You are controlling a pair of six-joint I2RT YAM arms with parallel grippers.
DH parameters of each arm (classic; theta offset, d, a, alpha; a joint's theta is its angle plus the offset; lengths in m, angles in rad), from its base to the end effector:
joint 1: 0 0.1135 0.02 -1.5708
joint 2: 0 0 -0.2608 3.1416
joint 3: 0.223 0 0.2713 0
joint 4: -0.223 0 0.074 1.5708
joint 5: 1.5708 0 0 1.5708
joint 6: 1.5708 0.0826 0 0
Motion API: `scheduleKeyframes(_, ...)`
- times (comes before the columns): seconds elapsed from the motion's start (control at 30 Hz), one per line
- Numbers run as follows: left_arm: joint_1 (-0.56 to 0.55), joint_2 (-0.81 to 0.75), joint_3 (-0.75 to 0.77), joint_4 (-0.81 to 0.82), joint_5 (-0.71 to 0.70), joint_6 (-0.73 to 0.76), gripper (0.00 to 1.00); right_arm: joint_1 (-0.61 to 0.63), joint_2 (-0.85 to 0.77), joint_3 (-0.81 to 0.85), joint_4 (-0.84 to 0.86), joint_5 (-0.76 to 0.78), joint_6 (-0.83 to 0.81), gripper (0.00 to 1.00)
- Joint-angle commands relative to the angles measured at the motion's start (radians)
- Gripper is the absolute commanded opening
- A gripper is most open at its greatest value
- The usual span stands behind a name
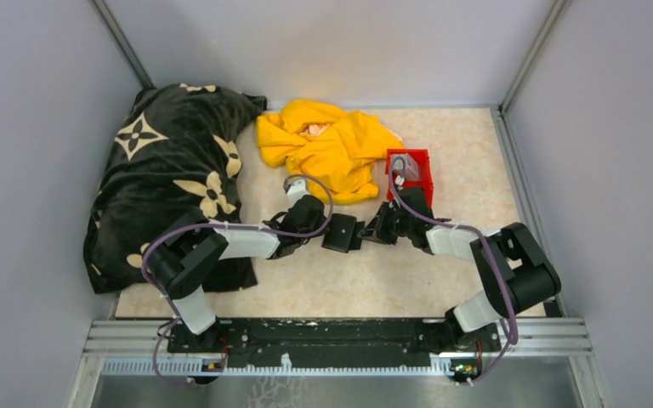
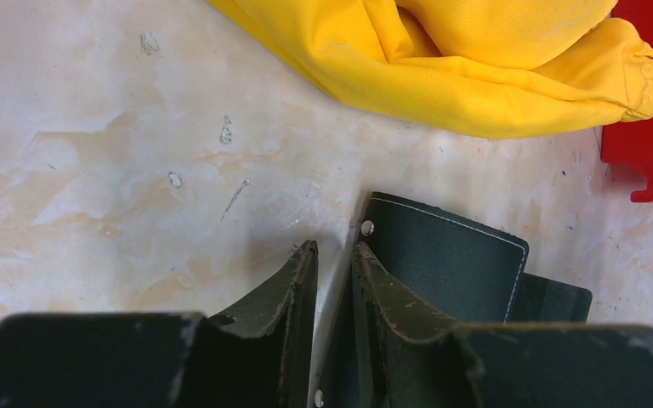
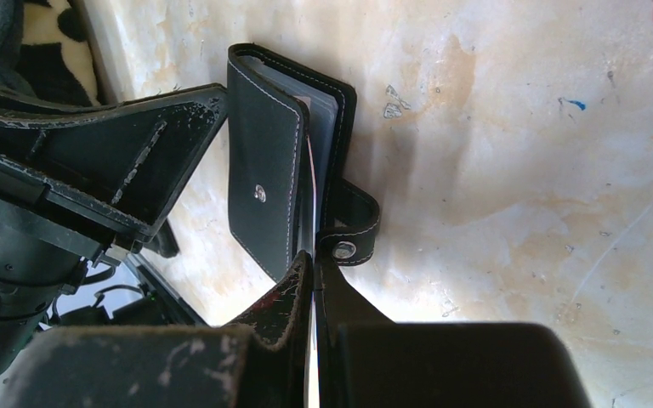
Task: Put the credit cards into the card holder
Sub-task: Open the card holder at the center of the board.
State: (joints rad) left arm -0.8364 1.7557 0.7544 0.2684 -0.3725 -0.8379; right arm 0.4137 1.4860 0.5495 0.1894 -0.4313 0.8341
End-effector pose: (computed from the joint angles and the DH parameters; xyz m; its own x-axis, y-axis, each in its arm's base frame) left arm 0.2725 -0.2570 0.0784 -0.6791 -0.2809 -0.6782 0.0080 0.9210 -0.3895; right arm 0.2721 0.1572 0.0945 -0.8965 0.3413 -0.2825 0.0268 0.6783 0.7343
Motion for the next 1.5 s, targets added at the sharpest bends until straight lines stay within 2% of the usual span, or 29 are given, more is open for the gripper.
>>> scheduleKeyframes(0.0, -0.046, 0.105, -0.079, -0.345, 0.139, -0.015, 0.30, -0.007, -0.035, 0.008, -0.029, 0.034, -0.031, 0.00)
scheduleKeyframes(0.33, -0.048, 0.114, -0.078, -0.344, 0.142, -0.015, 0.30, -0.007, -0.060, 0.010, -0.044, 0.041, -0.033, 0.00)
scheduleKeyframes(1.47, -0.075, 0.131, -0.089, -0.353, 0.170, -0.035, 0.29, -0.006, 0.068, -0.022, 0.100, 0.003, 0.007, 0.00)
